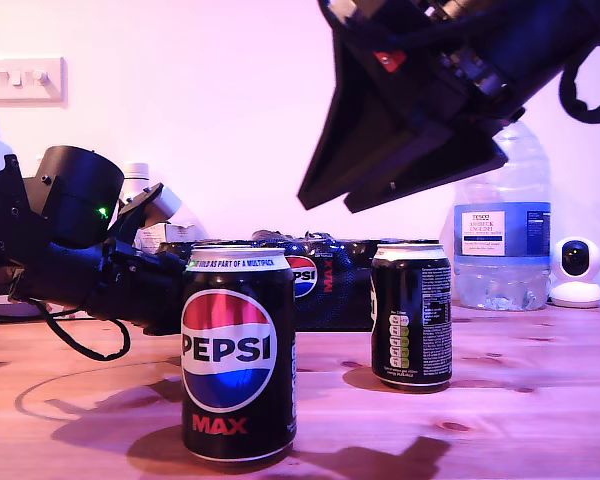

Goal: Stack up the Pepsi cans on top of each other

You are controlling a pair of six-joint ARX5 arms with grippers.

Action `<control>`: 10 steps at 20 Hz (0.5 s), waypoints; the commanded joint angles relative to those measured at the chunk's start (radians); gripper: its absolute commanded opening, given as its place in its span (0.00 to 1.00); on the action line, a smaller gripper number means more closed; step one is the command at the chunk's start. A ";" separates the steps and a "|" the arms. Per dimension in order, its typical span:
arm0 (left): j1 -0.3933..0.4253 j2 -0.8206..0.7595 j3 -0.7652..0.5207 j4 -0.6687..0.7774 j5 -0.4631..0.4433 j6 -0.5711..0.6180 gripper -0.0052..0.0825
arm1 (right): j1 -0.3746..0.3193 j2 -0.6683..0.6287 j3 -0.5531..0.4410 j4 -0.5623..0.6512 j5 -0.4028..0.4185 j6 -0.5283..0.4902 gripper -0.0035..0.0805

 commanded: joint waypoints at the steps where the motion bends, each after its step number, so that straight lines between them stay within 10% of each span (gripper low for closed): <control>1: -0.002 -0.013 -0.005 -0.004 0.002 0.005 0.64 | 0.002 -0.008 0.010 0.000 0.002 0.001 0.48; 10: -0.003 -0.134 -0.005 -0.131 0.005 0.039 0.53 | 0.002 -0.008 0.010 -0.040 0.019 0.001 0.48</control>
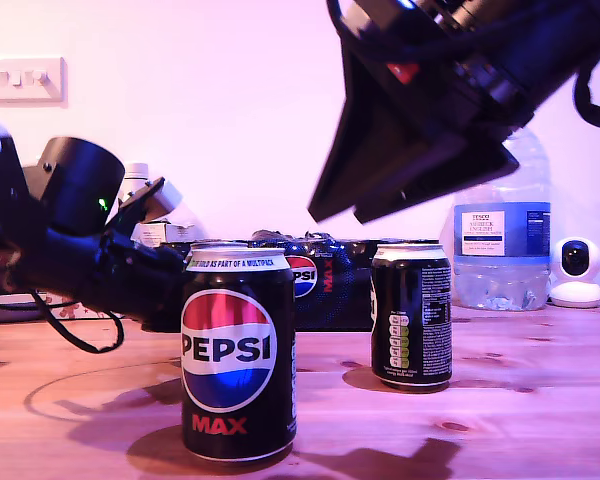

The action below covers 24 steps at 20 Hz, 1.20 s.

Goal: Stack up the Pepsi cans on top of each other

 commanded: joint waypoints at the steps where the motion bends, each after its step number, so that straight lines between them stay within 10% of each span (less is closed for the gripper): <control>1: -0.003 -0.075 -0.004 -0.002 0.006 0.005 0.53 | 0.002 -0.008 0.010 0.005 0.018 0.000 0.48; 12: -0.011 -0.269 -0.004 -0.169 0.011 0.031 0.53 | 0.002 -0.045 -0.007 -0.002 0.121 0.000 0.48; 24: -0.069 -0.434 -0.004 -0.332 0.081 0.030 0.53 | -0.102 -0.437 -0.274 0.033 0.175 0.034 0.48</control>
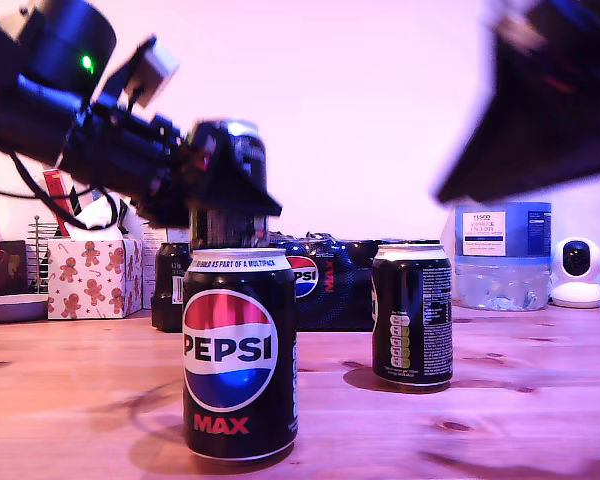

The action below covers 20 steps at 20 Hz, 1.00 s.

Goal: Stack up the Pepsi cans on top of each other

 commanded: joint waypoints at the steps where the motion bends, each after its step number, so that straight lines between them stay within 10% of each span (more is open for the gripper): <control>1: -0.012 -0.055 0.002 0.009 0.013 0.004 0.53 | -0.057 -0.048 -0.037 0.021 0.000 0.001 0.48; 9: -0.068 -0.142 0.002 -0.097 0.045 0.003 0.53 | -0.313 -0.127 -0.142 0.095 -0.187 -0.019 0.48; 20: -0.129 -0.280 0.002 -0.295 0.103 0.031 0.52 | -0.336 -0.126 -0.145 0.103 -0.213 -0.017 0.48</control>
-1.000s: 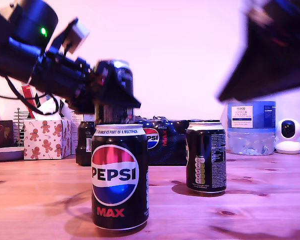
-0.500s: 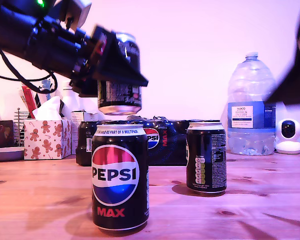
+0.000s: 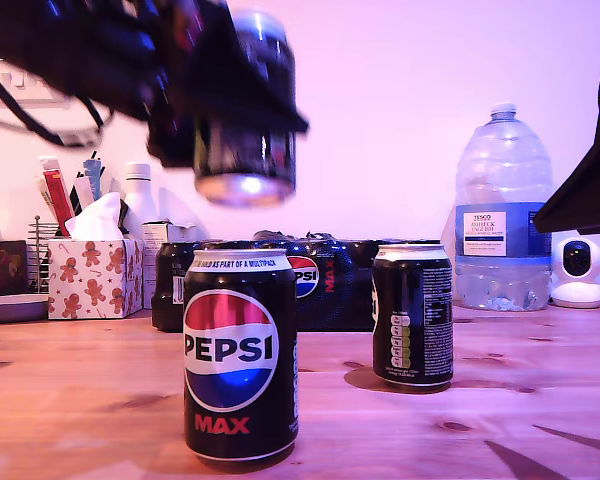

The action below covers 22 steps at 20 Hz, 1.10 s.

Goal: Stack up the Pepsi cans on top of each other

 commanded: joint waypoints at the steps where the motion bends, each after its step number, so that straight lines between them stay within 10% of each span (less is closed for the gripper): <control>1: -0.003 -0.042 0.003 0.001 0.023 0.017 0.52 | -0.002 -0.002 -0.007 0.007 -0.003 0.005 0.48; 22: -0.003 -0.064 -0.071 -0.022 0.075 0.132 0.46 | -0.002 -0.002 -0.007 0.006 -0.005 0.019 0.48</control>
